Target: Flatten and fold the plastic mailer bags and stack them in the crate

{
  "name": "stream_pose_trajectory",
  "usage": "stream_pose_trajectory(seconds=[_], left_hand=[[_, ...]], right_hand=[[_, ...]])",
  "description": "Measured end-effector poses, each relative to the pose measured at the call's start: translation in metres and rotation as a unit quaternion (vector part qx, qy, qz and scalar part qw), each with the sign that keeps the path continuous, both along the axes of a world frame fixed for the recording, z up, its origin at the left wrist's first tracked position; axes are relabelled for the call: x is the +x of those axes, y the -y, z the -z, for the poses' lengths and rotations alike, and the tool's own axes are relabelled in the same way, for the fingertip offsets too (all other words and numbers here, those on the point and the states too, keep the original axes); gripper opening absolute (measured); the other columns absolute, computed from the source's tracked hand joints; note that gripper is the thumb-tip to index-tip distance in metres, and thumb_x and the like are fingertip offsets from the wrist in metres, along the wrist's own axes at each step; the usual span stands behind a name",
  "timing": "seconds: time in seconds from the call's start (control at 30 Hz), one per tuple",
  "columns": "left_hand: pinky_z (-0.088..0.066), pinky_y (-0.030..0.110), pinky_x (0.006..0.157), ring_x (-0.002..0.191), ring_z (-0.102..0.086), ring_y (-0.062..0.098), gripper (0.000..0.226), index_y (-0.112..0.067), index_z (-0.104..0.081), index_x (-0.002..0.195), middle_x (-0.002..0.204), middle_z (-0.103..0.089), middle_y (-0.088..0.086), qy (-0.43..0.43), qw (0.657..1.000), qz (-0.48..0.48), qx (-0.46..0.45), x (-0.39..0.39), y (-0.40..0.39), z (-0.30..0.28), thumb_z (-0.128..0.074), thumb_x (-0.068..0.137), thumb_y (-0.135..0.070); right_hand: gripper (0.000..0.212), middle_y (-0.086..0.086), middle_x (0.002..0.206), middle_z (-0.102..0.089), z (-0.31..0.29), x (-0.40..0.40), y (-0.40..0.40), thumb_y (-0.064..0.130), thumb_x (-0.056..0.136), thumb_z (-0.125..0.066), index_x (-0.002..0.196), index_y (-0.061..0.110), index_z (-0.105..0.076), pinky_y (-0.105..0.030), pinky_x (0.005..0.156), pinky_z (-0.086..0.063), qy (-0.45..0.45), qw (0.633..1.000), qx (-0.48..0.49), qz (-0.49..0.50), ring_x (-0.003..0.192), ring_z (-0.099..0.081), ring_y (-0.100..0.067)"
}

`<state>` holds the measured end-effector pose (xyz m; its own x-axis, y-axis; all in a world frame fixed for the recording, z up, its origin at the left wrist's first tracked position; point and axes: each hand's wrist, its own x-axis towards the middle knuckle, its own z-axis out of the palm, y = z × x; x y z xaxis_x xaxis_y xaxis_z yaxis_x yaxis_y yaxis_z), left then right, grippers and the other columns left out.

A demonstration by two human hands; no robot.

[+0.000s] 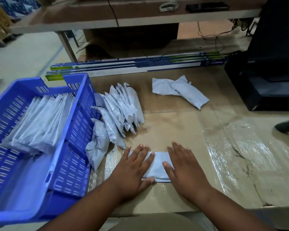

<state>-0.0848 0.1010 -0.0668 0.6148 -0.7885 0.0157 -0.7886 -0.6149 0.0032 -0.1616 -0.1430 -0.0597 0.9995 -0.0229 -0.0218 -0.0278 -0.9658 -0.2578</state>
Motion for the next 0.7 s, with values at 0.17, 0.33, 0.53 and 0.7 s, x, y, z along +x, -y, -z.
stream_pose_trajectory(seconds=[0.17,0.33,0.53,0.7], left_hand=[[-0.035,0.061,0.120,0.159,-0.028,0.035,0.077,-0.019,-0.030,0.167,0.173,-0.027,0.011,-0.037,0.997,-0.069,-0.011,-0.022,0.007,0.007,-0.031,0.108,-0.067],[-0.026,0.060,0.124,0.162,-0.020,0.030,0.077,-0.019,-0.027,0.167,0.174,-0.025,0.007,-0.024,0.999,-0.031,-0.002,-0.023,0.036,0.003,-0.031,0.107,-0.066],[-0.023,0.063,0.125,0.161,-0.023,0.029,0.080,-0.013,-0.033,0.165,0.172,-0.032,0.010,-0.014,1.000,-0.022,0.011,-0.011,0.063,-0.002,-0.036,0.105,-0.065],[-0.025,0.062,0.125,0.160,-0.026,0.030,0.068,-0.007,-0.042,0.160,0.169,-0.036,0.014,0.028,0.999,-0.014,-0.021,-0.013,0.070,-0.015,-0.043,0.104,-0.046]], right_hand=[[0.070,-0.004,0.177,-0.004,-0.009,0.011,-0.004,0.056,0.108,-0.016,0.167,0.019,-0.022,-0.046,0.132,-0.004,0.018,0.999,0.015,-0.030,0.163,0.000,-0.019],[0.069,-0.004,0.177,-0.005,0.005,0.006,0.019,0.055,0.109,-0.019,0.167,0.017,-0.025,-0.047,0.131,-0.007,0.015,0.999,-0.019,-0.044,0.163,0.000,-0.020],[0.069,-0.008,0.176,-0.011,0.009,0.015,0.046,0.053,0.110,-0.022,0.165,0.014,-0.027,-0.050,0.131,-0.014,0.020,0.999,-0.022,-0.026,0.163,-0.008,-0.024],[0.073,-0.011,0.174,-0.021,0.025,0.018,0.038,0.054,0.108,-0.022,0.165,0.009,-0.027,-0.053,0.129,-0.018,-0.007,0.998,-0.046,-0.044,0.162,-0.017,-0.027]])
